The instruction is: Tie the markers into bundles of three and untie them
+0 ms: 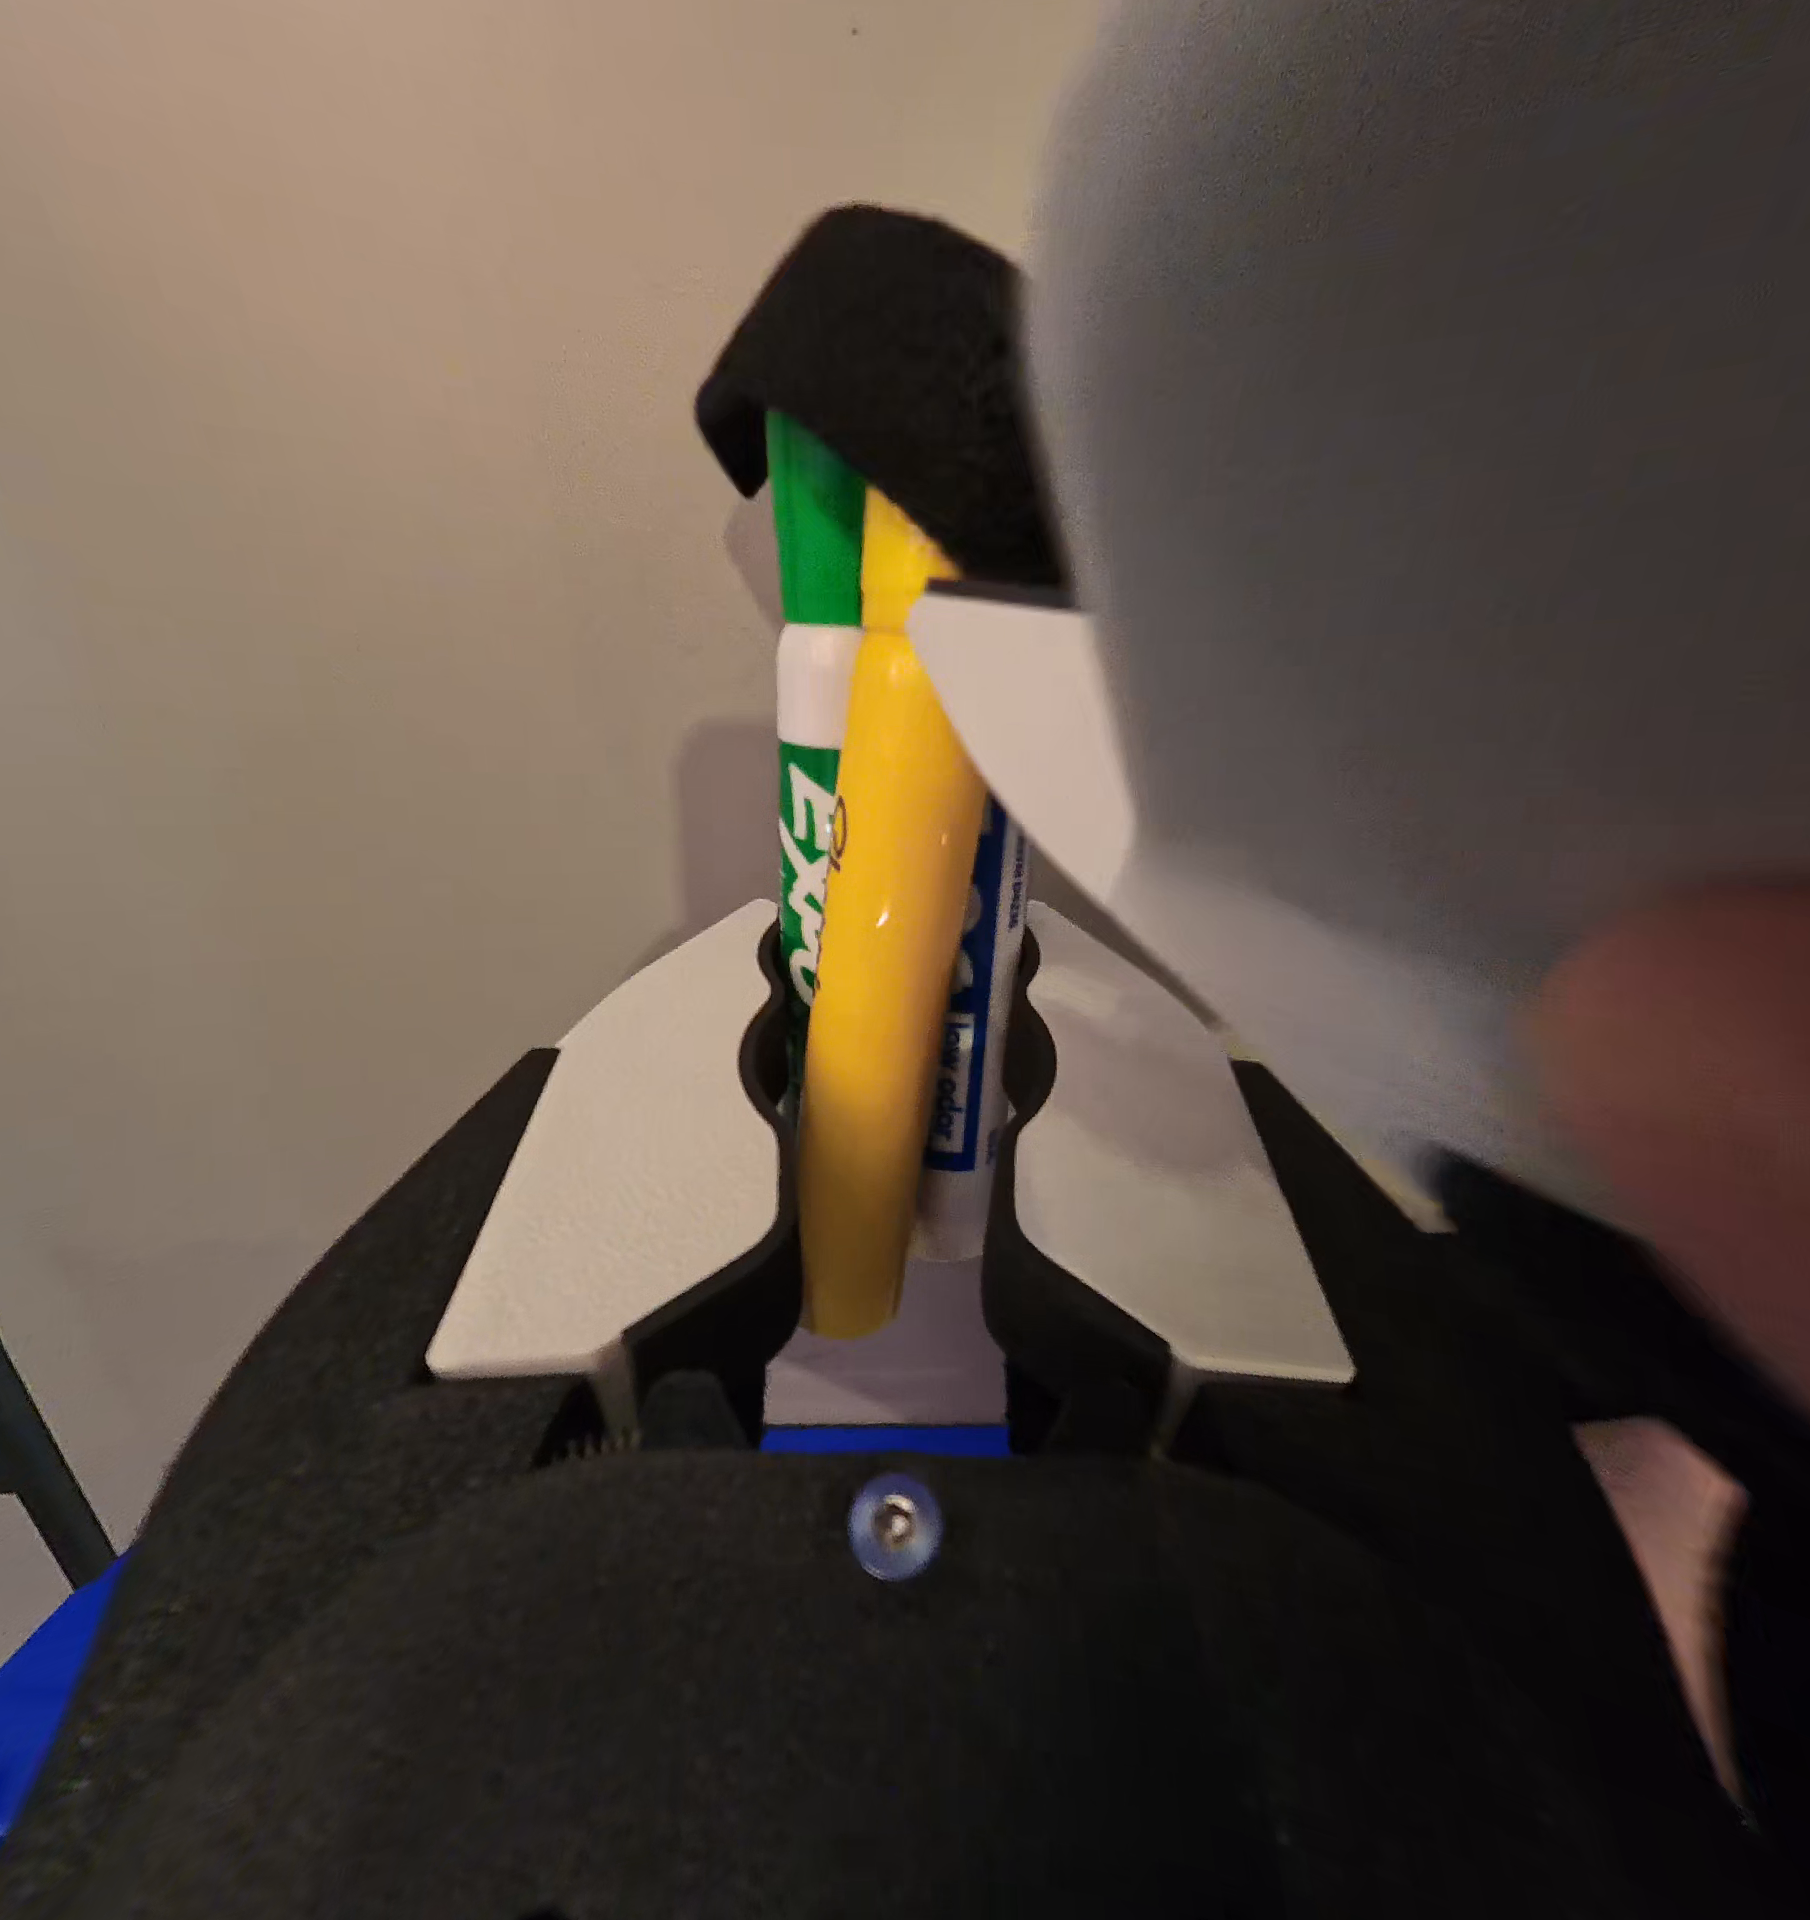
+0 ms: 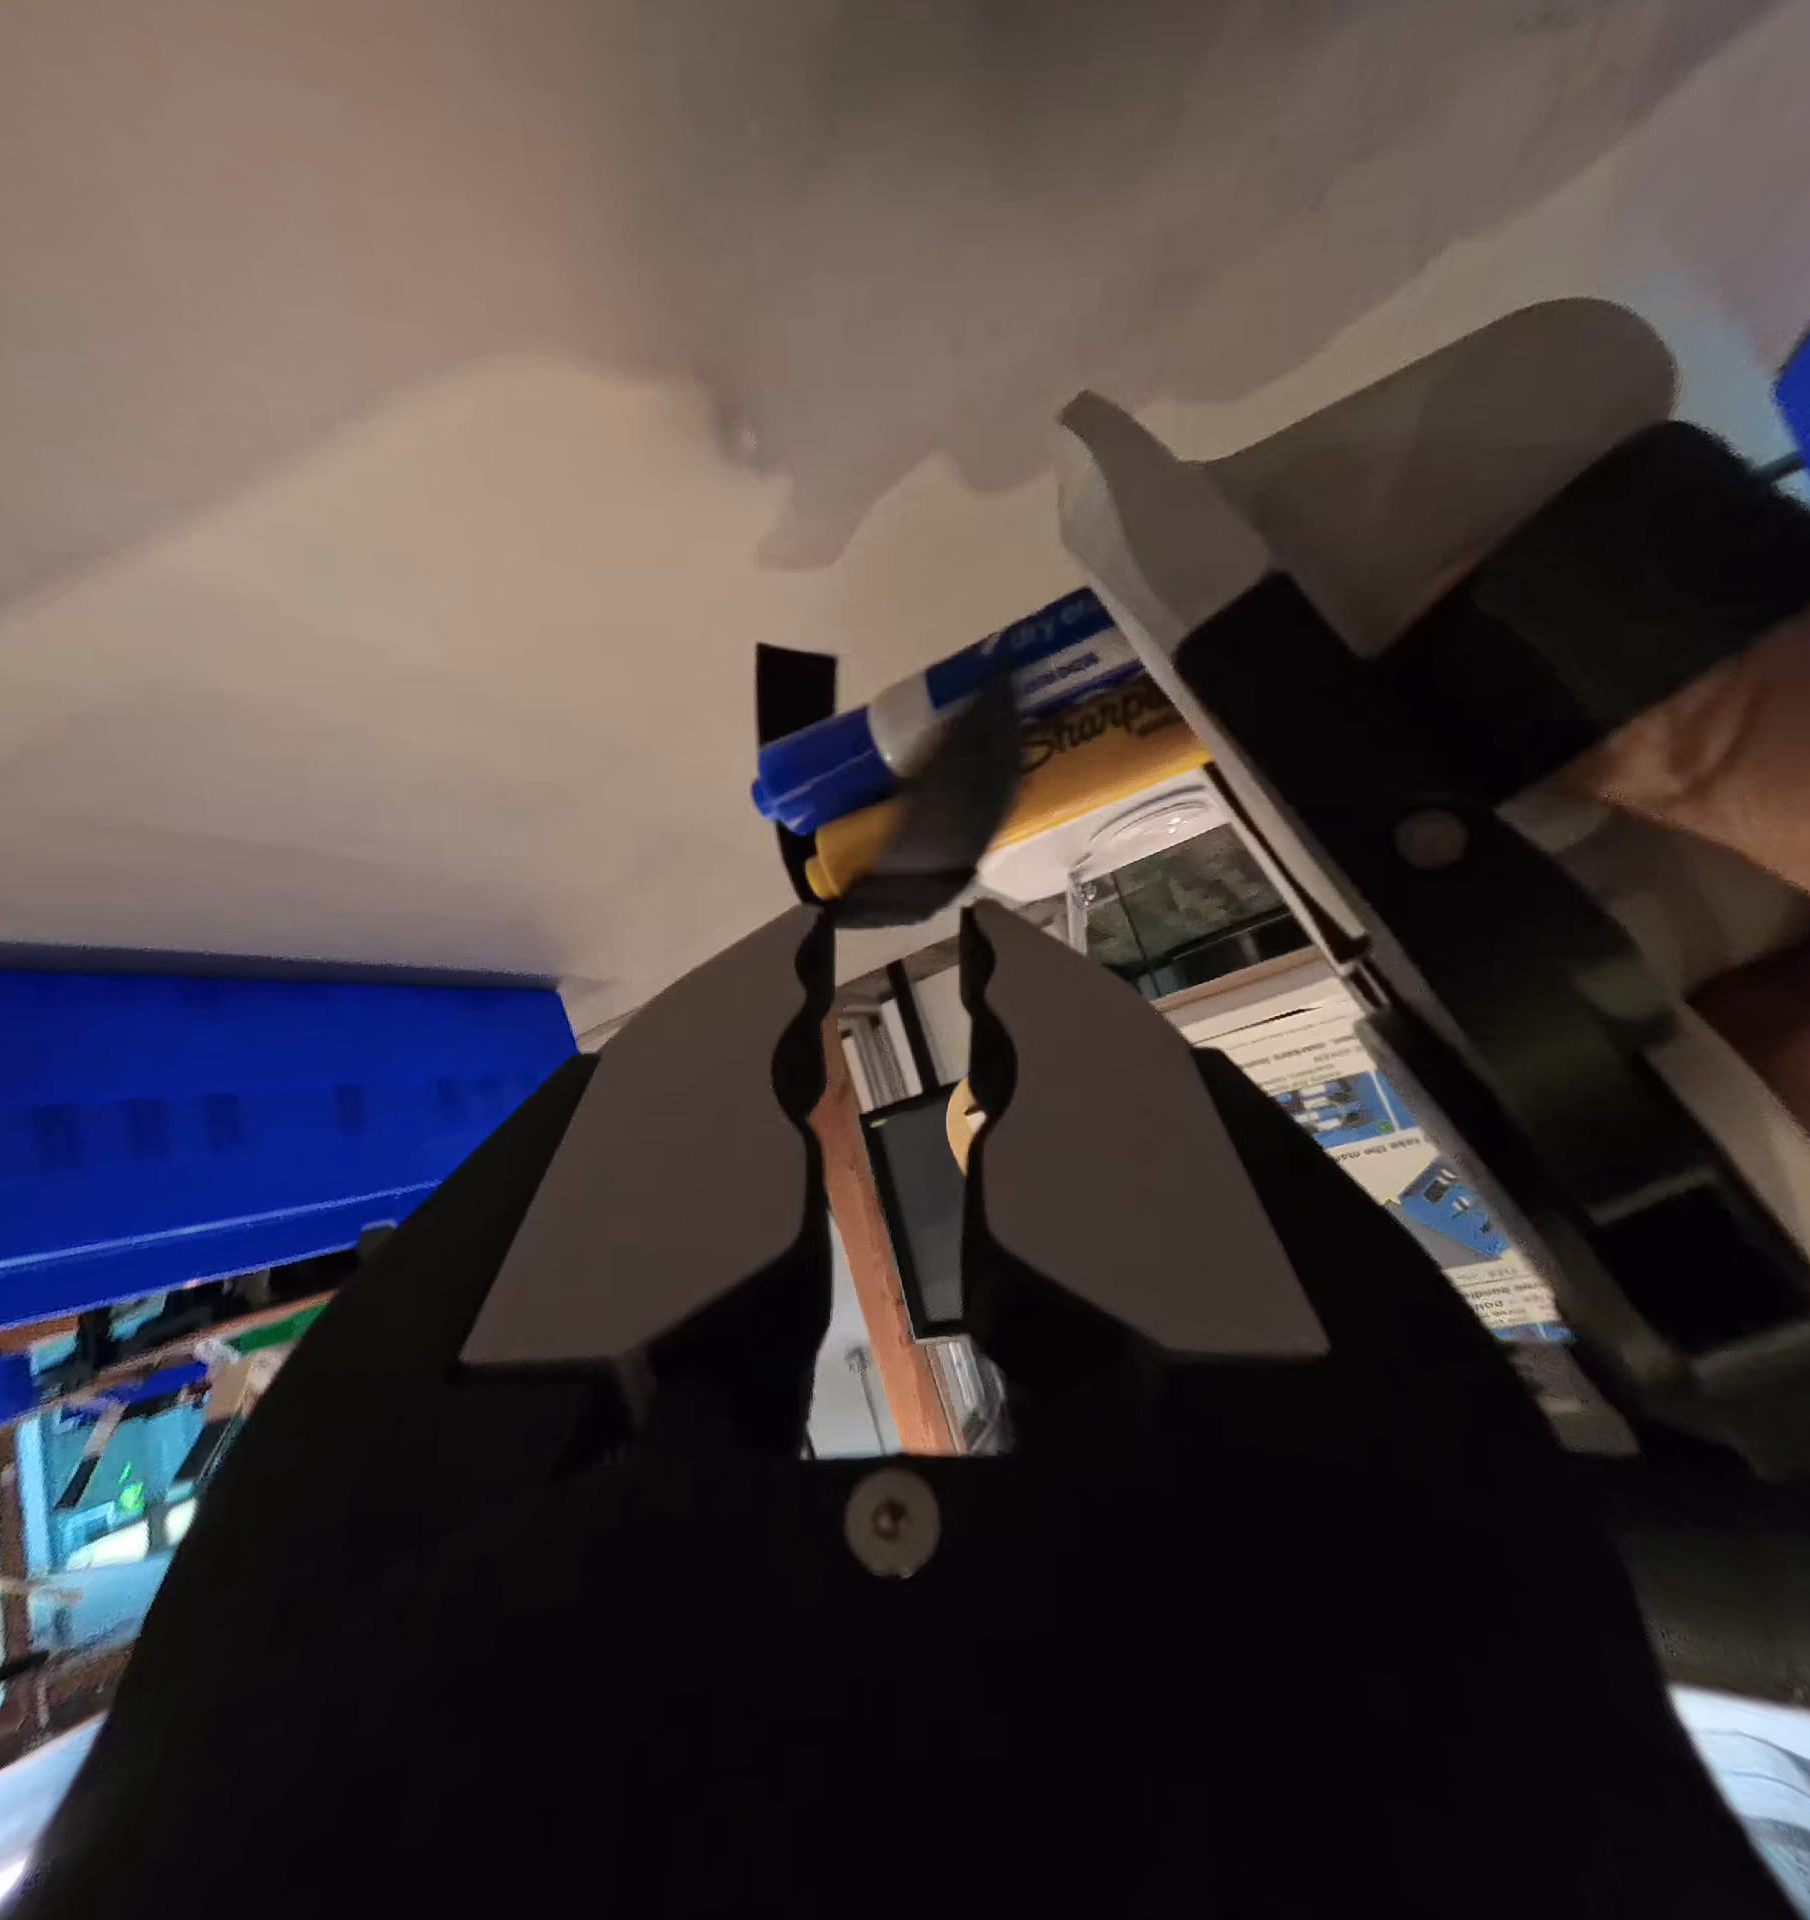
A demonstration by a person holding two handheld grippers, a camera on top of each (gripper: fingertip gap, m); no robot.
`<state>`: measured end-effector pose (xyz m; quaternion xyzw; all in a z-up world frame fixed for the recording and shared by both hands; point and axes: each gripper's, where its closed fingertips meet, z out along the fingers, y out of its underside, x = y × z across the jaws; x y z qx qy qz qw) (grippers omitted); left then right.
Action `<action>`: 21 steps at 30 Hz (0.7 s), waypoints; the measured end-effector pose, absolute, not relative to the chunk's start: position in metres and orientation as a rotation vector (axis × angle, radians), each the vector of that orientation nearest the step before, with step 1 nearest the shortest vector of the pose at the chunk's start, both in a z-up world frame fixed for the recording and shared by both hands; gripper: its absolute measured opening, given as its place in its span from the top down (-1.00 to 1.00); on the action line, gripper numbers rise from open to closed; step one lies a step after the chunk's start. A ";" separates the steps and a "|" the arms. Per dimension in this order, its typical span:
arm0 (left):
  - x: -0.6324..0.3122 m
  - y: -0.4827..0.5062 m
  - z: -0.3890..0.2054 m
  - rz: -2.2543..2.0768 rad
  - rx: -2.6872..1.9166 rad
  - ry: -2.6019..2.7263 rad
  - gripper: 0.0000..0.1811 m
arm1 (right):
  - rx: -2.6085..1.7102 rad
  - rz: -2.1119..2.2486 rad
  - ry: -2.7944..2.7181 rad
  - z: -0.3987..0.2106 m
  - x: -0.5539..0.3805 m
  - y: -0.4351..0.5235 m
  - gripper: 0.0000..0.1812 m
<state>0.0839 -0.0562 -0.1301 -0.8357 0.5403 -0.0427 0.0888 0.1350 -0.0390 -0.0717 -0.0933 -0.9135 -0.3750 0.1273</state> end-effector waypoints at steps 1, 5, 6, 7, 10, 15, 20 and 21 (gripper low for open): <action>0.084 -0.056 -0.129 -0.134 -2.482 1.602 0.58 | -0.267 -1.057 -2.650 -0.070 0.135 -0.041 0.73; 0.083 -0.056 -0.127 -0.142 -2.479 1.597 0.58 | -0.264 -0.941 -2.623 -0.064 0.138 -0.050 0.75; 0.082 -0.056 -0.127 -0.143 -2.481 1.593 0.58 | -0.270 -0.927 -2.617 -0.062 0.139 -0.051 0.75; 0.081 -0.056 -0.127 -0.146 -2.483 1.588 0.58 | -0.282 -0.910 -2.614 -0.061 0.141 -0.053 0.75; 0.076 -0.053 -0.125 -0.149 -2.487 1.559 0.58 | -0.306 -0.843 -2.587 -0.058 0.146 -0.056 0.75; 0.062 -0.052 -0.116 -0.142 -2.487 1.504 0.58 | -0.695 -0.503 -2.453 -0.049 0.160 -0.044 0.75; 0.031 -0.045 -0.101 -0.082 -2.515 1.341 0.58 | -1.557 0.545 -1.931 -0.069 0.164 -0.015 0.76; 0.028 -0.044 -0.099 -0.081 -2.511 1.326 0.58 | -1.677 0.758 -1.757 -0.072 0.161 -0.002 0.78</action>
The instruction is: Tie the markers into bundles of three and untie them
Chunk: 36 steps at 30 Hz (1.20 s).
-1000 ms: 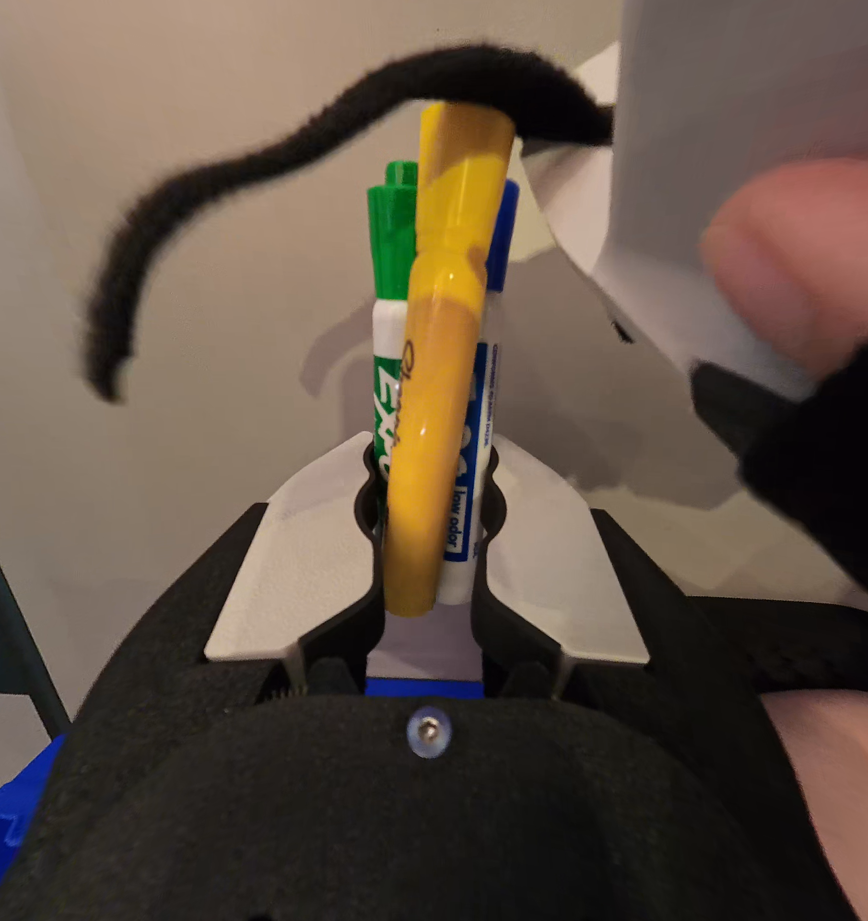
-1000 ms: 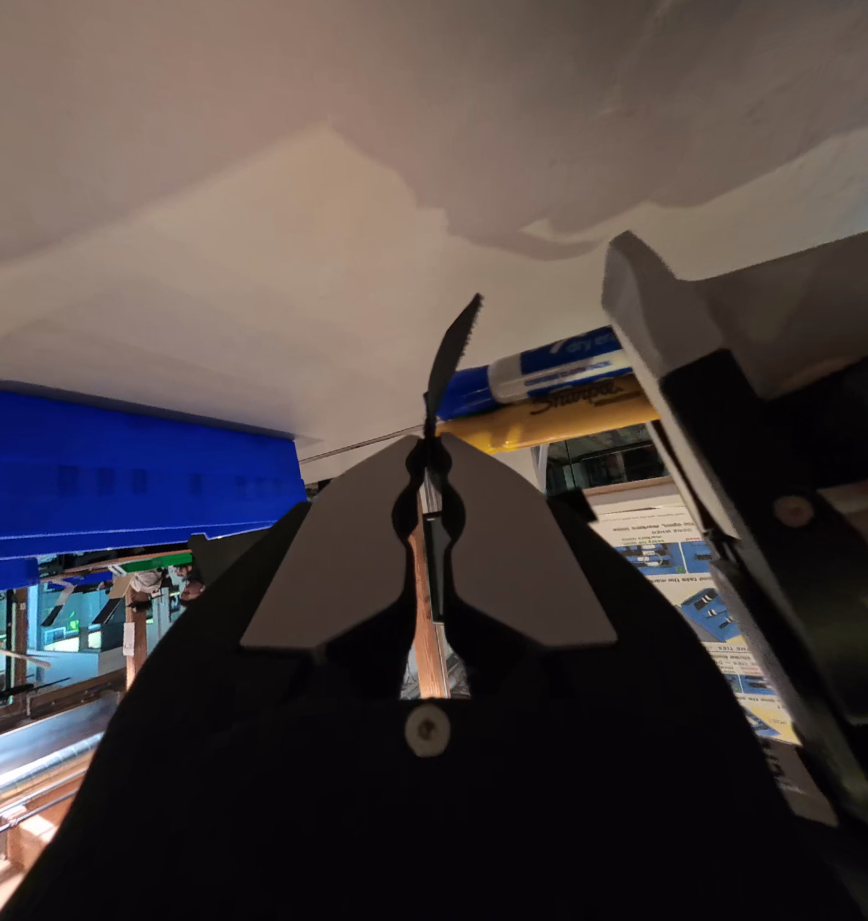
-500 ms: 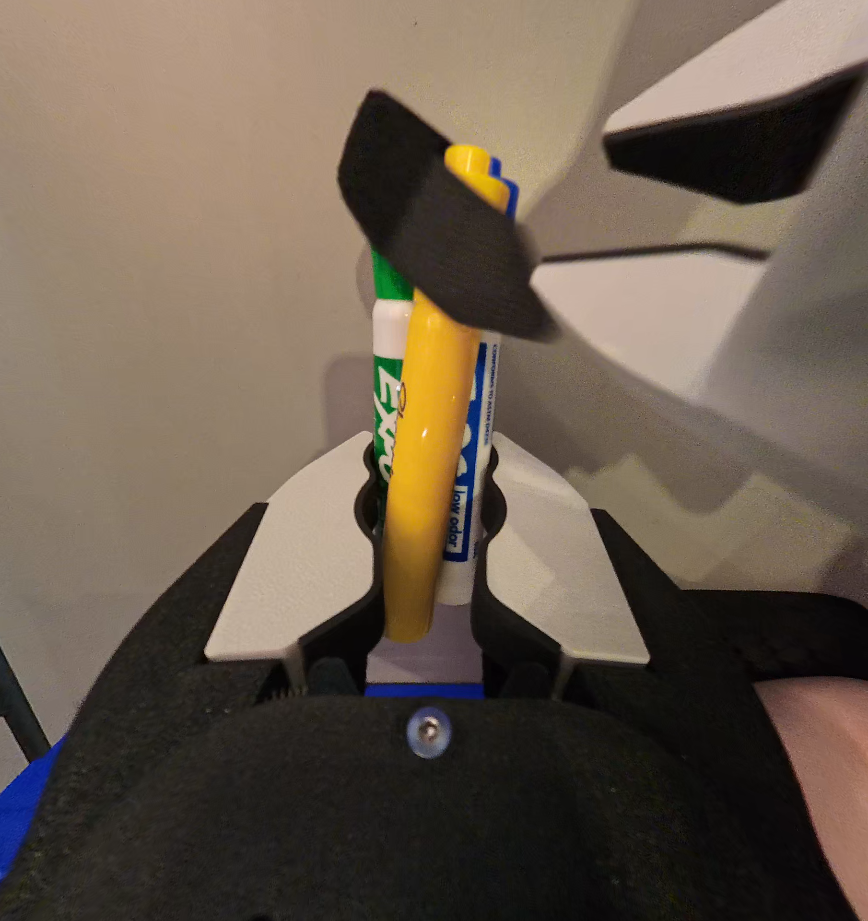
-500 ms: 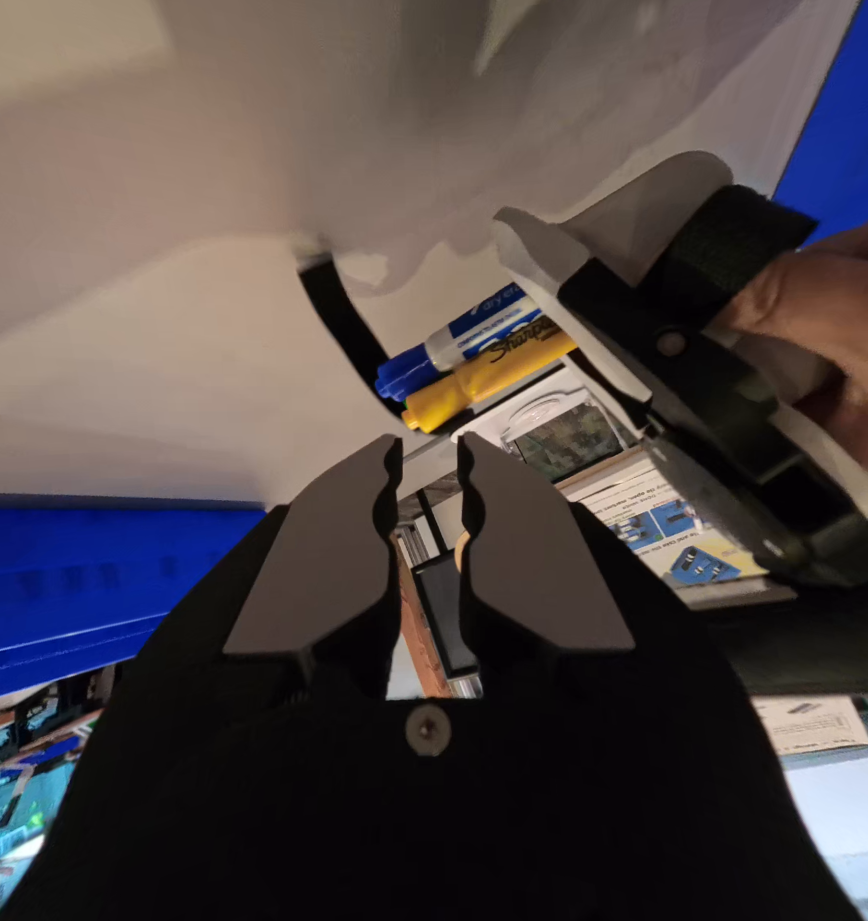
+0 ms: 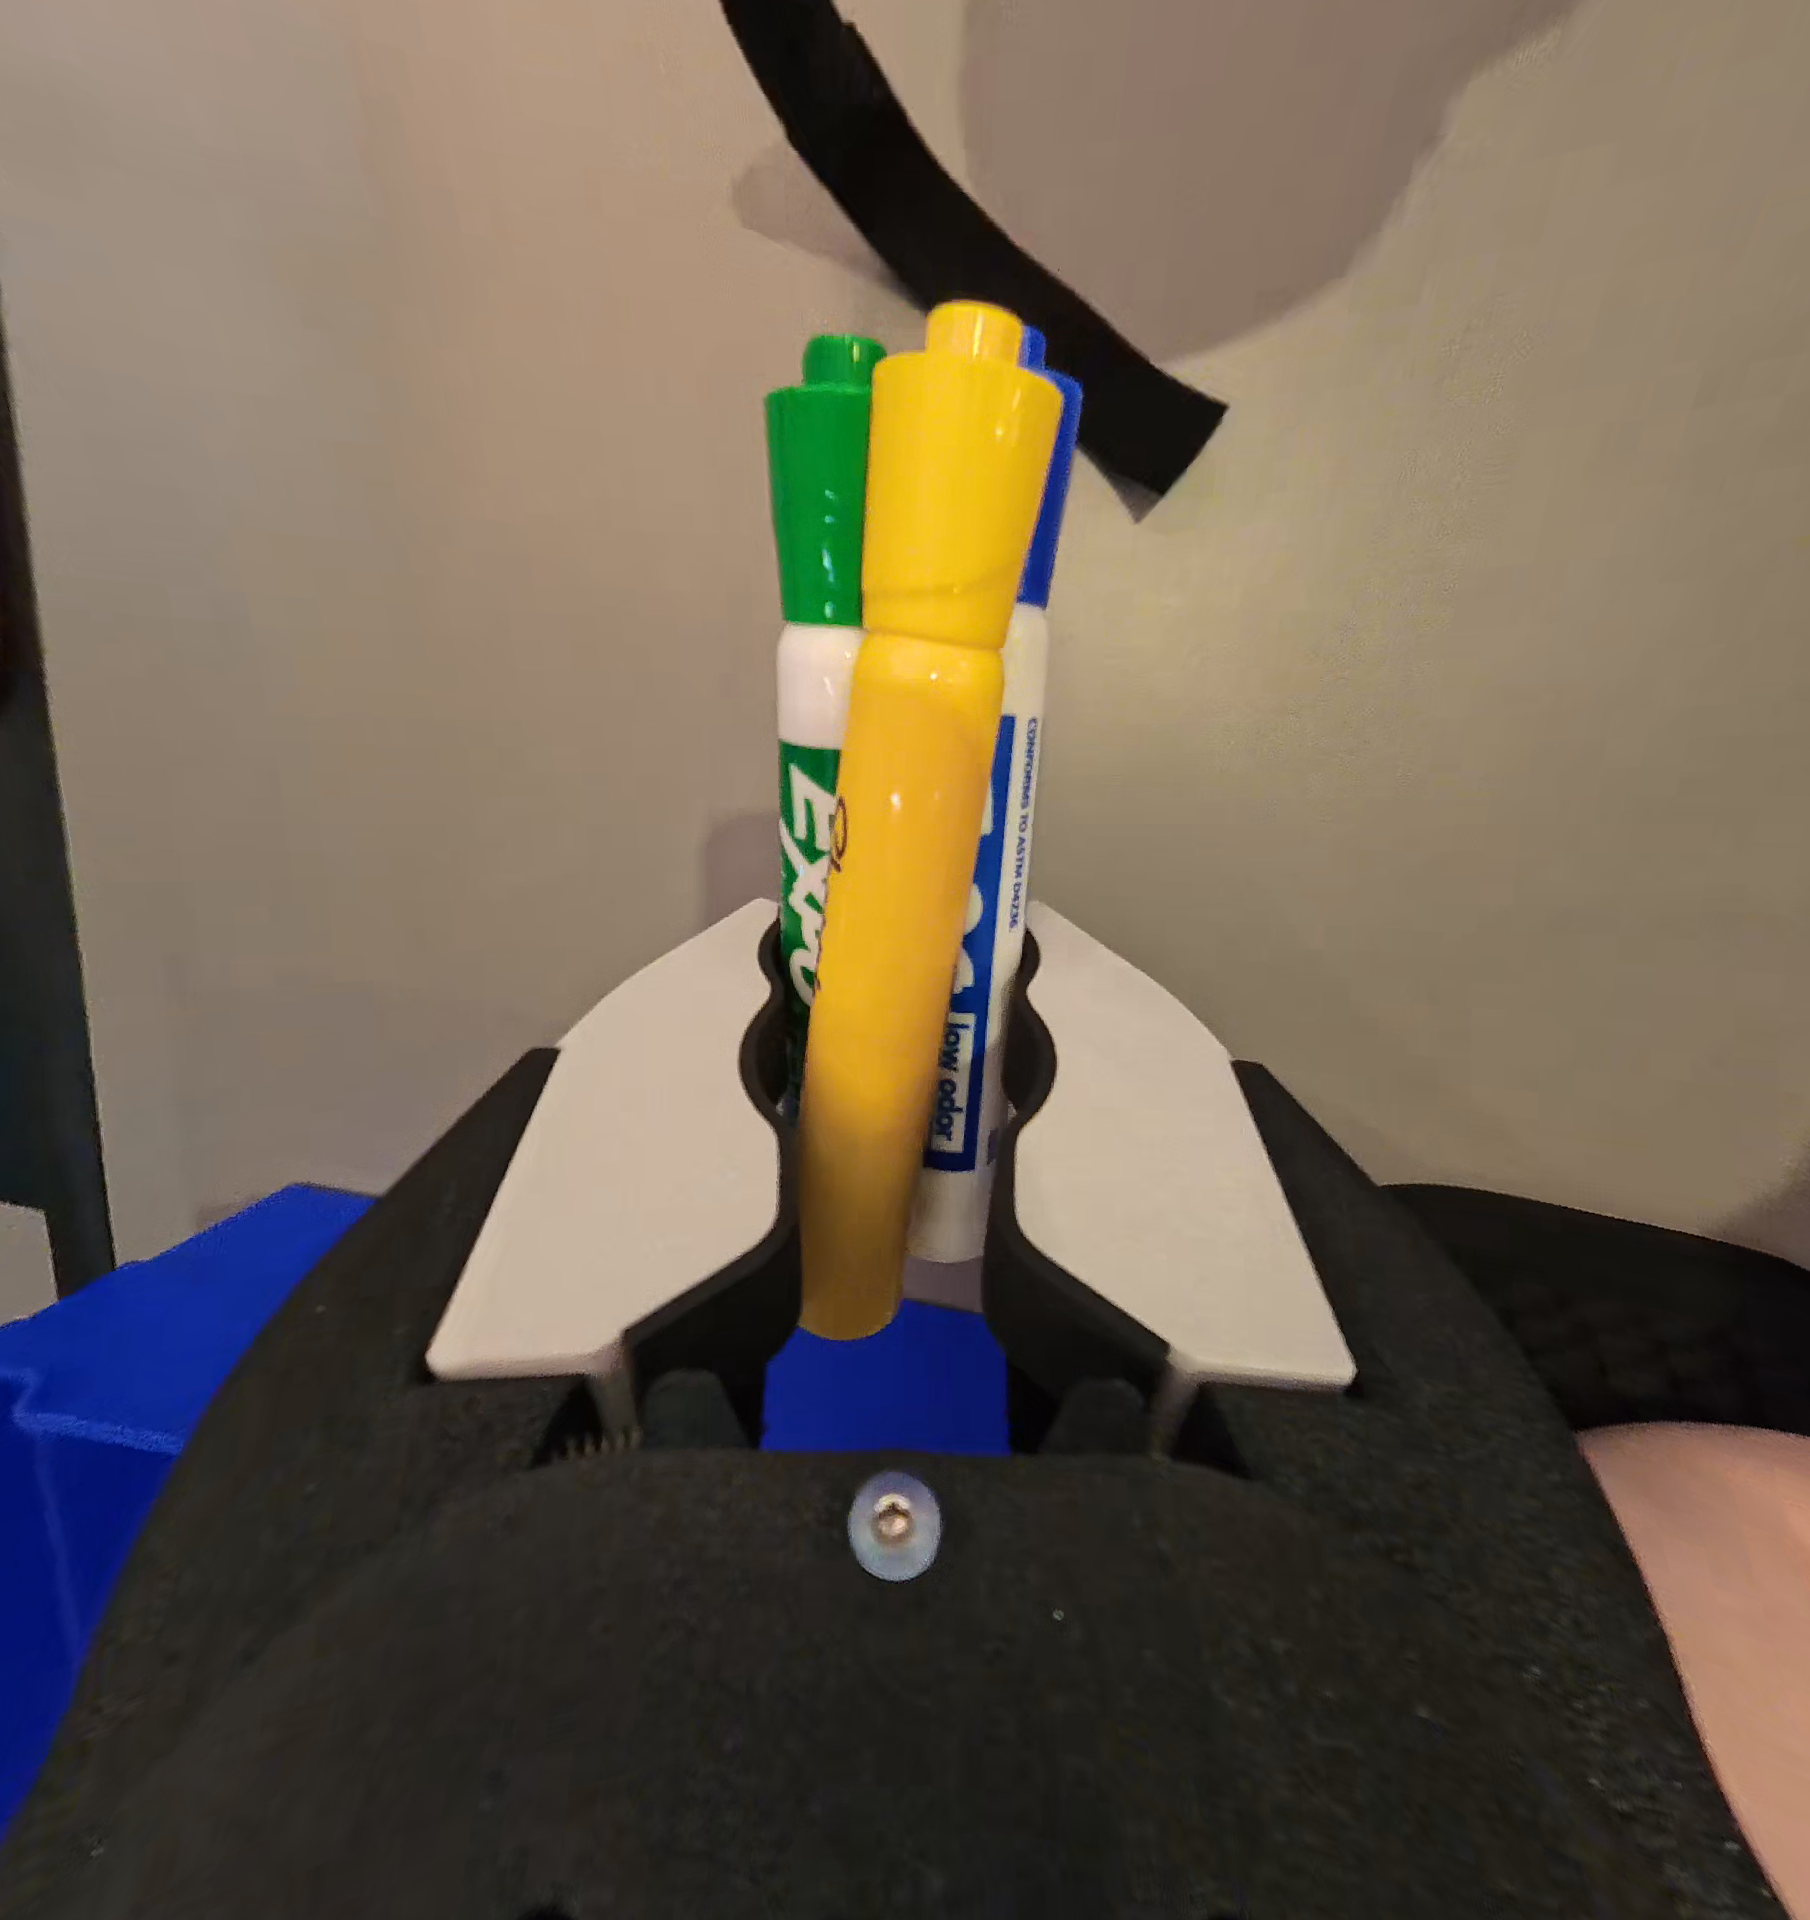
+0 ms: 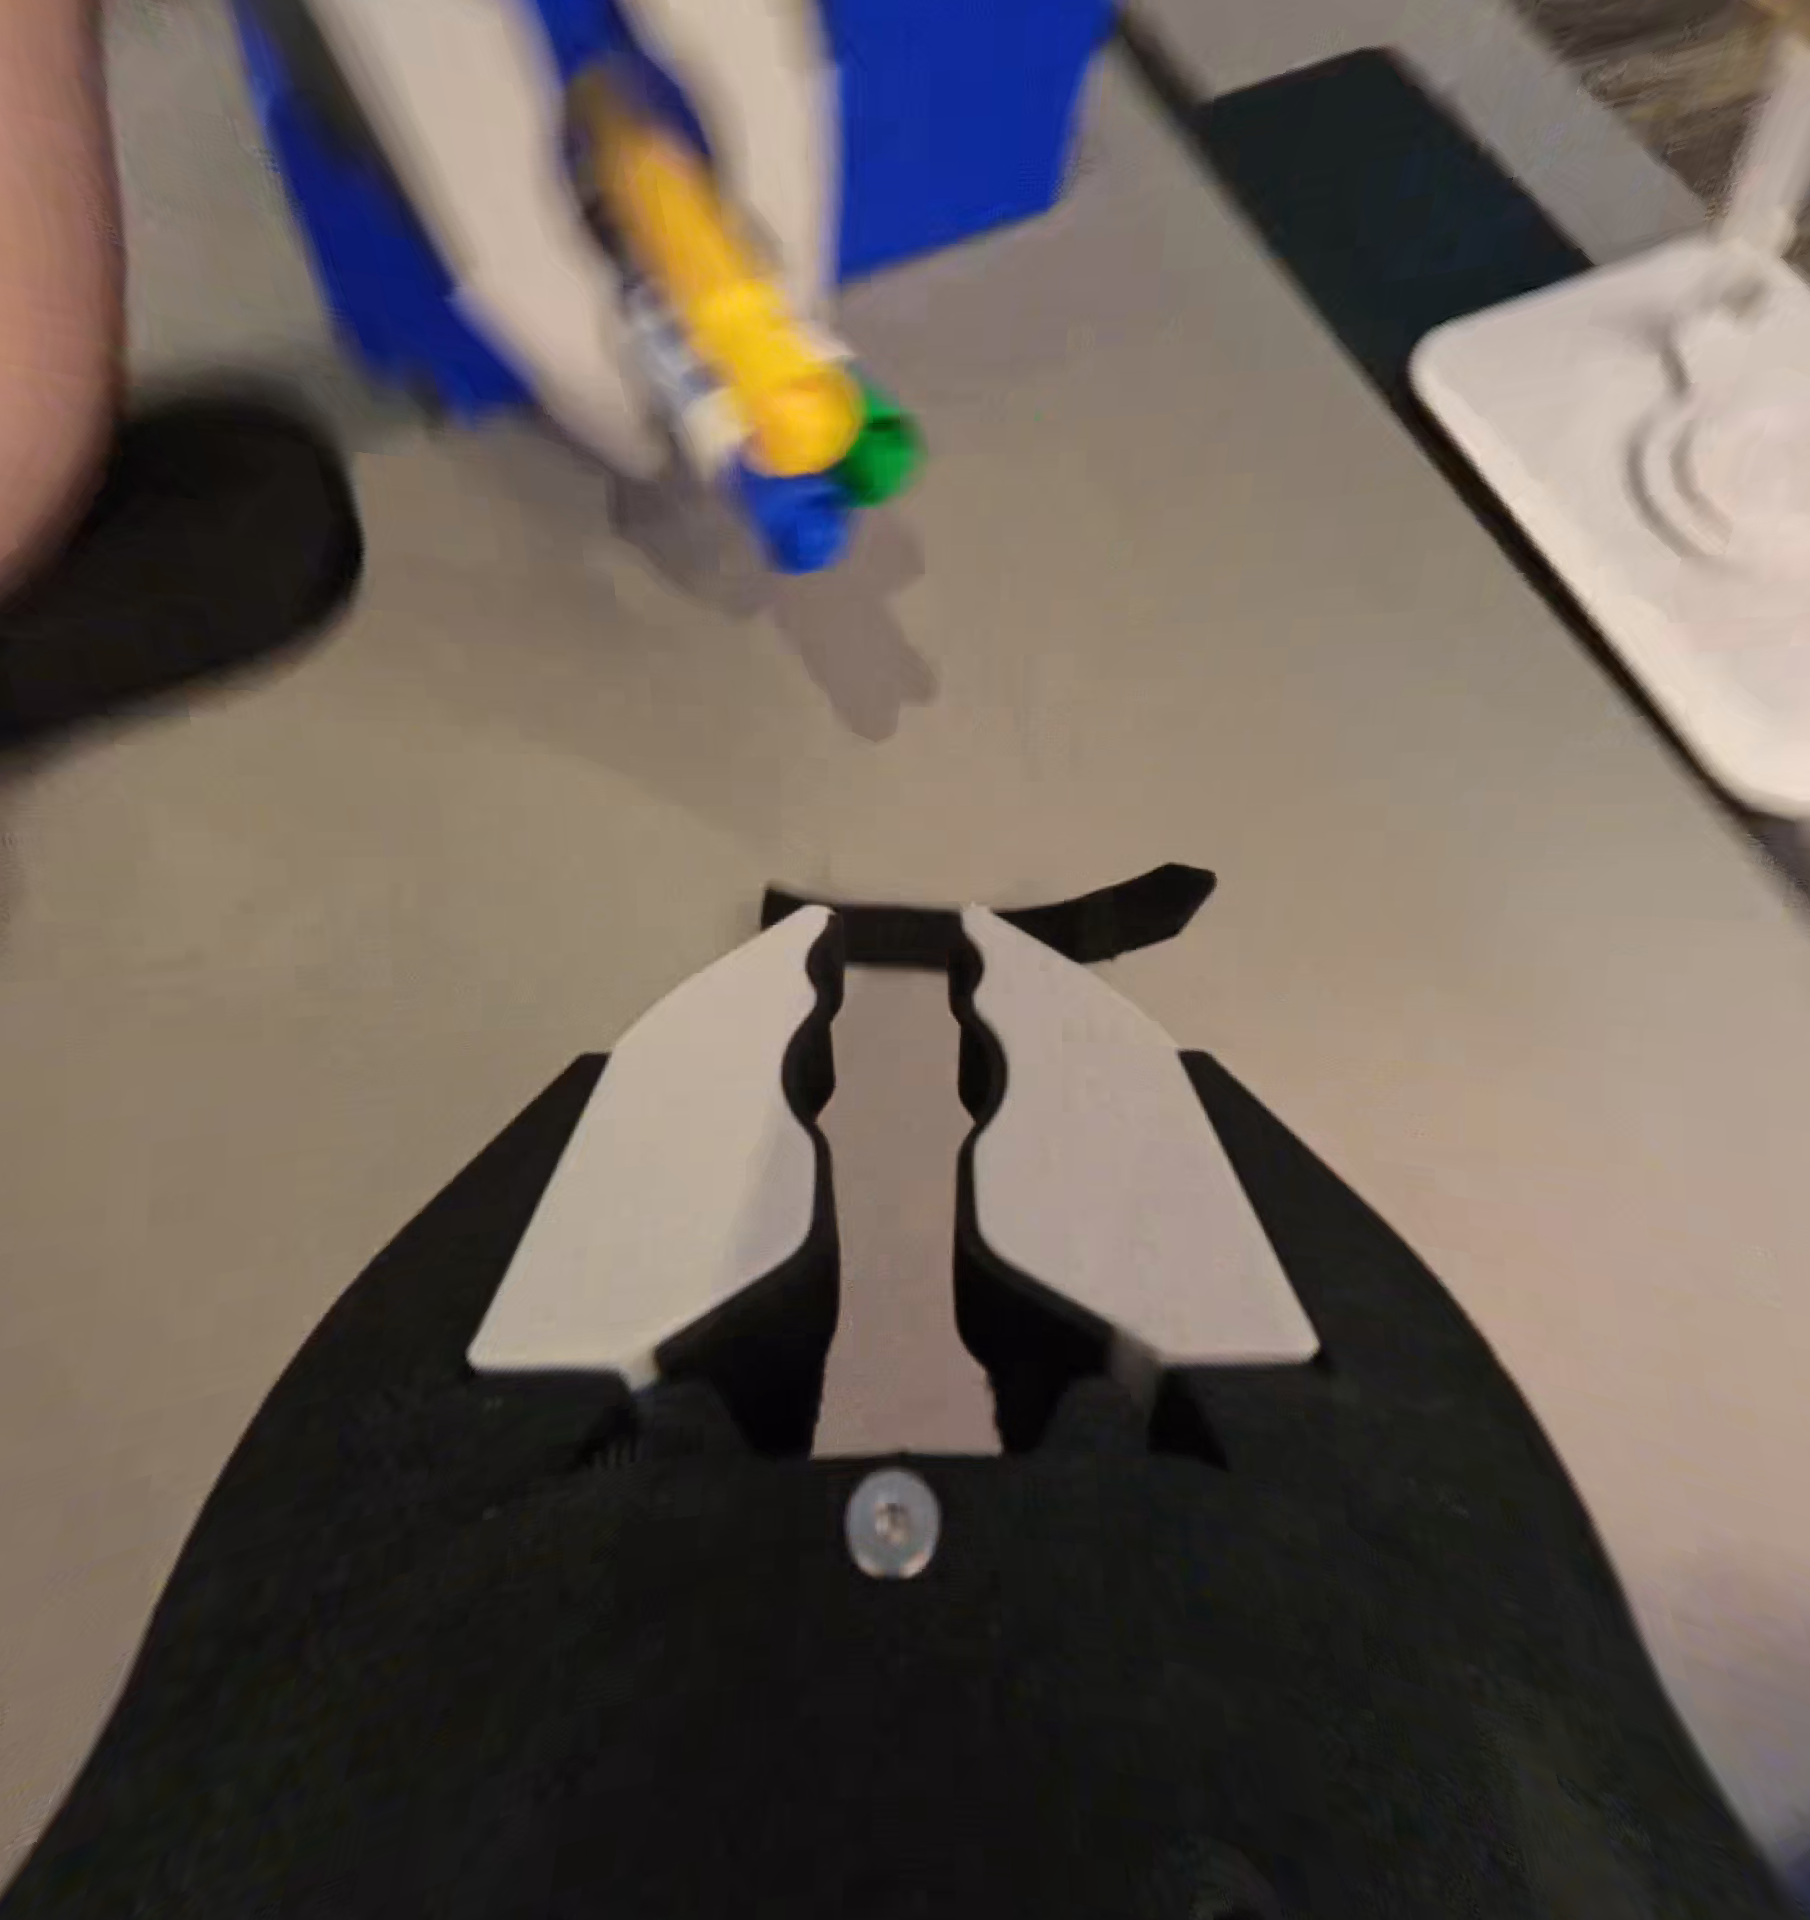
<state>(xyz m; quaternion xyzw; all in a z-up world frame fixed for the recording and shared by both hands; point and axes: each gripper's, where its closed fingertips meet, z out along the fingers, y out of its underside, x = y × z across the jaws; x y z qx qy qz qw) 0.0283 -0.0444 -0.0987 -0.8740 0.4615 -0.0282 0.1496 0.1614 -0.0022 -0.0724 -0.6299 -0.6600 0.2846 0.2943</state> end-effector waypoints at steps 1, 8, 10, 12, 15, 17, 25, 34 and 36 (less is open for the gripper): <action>0.027 -0.045 -0.097 -0.082 -2.506 1.318 0.58 | -1.750 0.902 -1.593 -0.077 0.160 0.014 0.78; 0.024 -0.045 -0.096 -0.078 -2.508 1.315 0.58 | -1.969 1.048 -1.318 -0.141 0.152 0.068 0.53; 0.025 -0.045 -0.099 -0.078 -2.519 1.324 0.58 | -1.996 1.074 -1.356 -0.152 0.145 0.062 0.54; 0.026 -0.046 -0.100 -0.067 -2.520 1.338 0.58 | -2.003 1.079 -1.422 -0.160 0.138 0.052 0.57; 0.028 -0.046 -0.100 -0.080 -2.516 1.343 0.58 | -2.002 1.052 -1.531 -0.170 0.131 0.039 0.94; 0.029 -0.046 -0.102 -0.092 -2.518 1.347 0.58 | -1.997 1.079 -1.561 -0.169 0.129 0.034 0.95; 0.042 -0.043 -0.119 -0.125 -2.520 1.429 0.58 | -1.316 0.855 -1.423 -0.041 0.134 0.070 0.96; 0.054 -0.033 -0.127 -0.168 -2.503 1.427 0.58 | -0.502 0.239 -1.416 0.002 0.119 -0.019 0.96; 0.059 -0.036 -0.126 -0.191 -2.489 1.450 0.58 | -0.396 0.086 -1.420 0.001 0.111 -0.032 0.96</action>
